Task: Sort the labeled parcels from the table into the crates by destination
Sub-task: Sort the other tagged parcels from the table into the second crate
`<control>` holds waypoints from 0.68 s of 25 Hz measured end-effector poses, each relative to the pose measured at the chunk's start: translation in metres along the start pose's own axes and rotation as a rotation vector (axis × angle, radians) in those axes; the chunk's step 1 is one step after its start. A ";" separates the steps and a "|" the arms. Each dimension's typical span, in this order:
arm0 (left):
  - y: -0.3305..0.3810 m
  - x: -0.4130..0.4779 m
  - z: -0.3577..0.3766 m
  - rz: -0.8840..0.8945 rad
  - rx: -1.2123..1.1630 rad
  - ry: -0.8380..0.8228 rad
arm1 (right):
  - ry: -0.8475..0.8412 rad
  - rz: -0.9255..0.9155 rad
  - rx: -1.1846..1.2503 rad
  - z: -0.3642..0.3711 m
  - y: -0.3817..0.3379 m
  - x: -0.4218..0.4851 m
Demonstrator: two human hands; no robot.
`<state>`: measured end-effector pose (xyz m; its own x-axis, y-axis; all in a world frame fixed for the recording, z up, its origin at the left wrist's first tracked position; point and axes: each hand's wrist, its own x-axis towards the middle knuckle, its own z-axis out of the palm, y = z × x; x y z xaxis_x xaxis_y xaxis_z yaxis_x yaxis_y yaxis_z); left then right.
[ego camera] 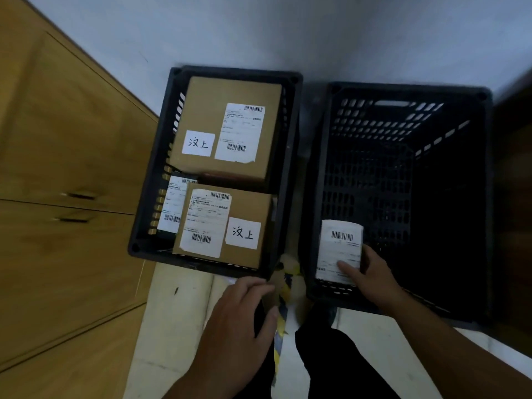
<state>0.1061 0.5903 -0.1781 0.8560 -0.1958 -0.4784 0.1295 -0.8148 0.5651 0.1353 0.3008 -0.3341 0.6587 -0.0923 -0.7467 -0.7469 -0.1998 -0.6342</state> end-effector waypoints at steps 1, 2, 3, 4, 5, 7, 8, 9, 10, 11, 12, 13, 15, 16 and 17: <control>-0.001 0.003 0.001 -0.006 -0.001 0.007 | 0.010 -0.006 -0.020 0.002 0.003 0.003; -0.002 0.005 0.002 -0.010 -0.001 0.014 | 0.016 -0.008 -0.032 0.003 0.006 0.006; -0.003 0.006 0.002 -0.014 -0.001 0.019 | 0.014 -0.007 -0.038 0.004 0.008 0.007; -0.004 0.007 0.001 -0.017 0.000 0.022 | 0.006 -0.001 -0.038 0.004 0.010 0.008; -0.004 0.006 -0.001 -0.019 0.006 0.023 | 0.000 0.014 -0.033 0.003 0.009 0.006; 0.000 0.003 -0.008 -0.011 0.026 0.032 | 0.022 0.030 -0.009 -0.002 0.001 -0.002; 0.005 0.000 -0.014 -0.006 0.038 0.038 | 0.064 0.019 0.008 -0.005 -0.006 -0.009; 0.010 -0.004 -0.020 0.000 0.050 0.043 | 0.122 0.003 0.009 -0.009 -0.014 -0.018; 0.018 -0.009 -0.030 0.007 0.062 0.047 | 0.178 -0.014 -0.010 -0.015 -0.025 -0.031; 0.027 -0.013 -0.039 0.013 0.071 0.050 | 0.222 -0.036 -0.049 -0.021 -0.035 -0.046; 0.036 -0.017 -0.047 0.024 0.077 0.058 | 0.253 -0.074 -0.100 -0.029 -0.047 -0.064; 0.049 -0.020 -0.056 0.040 0.078 0.071 | 0.274 -0.138 -0.155 -0.039 -0.059 -0.085; 0.079 -0.027 -0.073 0.093 0.082 0.118 | 0.318 -0.317 -0.285 -0.058 -0.087 -0.133; 0.095 -0.030 -0.080 0.127 0.091 0.143 | 0.346 -0.408 -0.374 -0.067 -0.100 -0.157; 0.110 -0.031 -0.084 0.164 0.107 0.158 | 0.380 -0.494 -0.476 -0.076 -0.112 -0.180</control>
<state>0.1358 0.5523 -0.0441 0.9297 -0.2498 -0.2706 -0.0643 -0.8336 0.5486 0.1076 0.2655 -0.1132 0.9546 -0.1938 -0.2263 -0.2964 -0.6936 -0.6565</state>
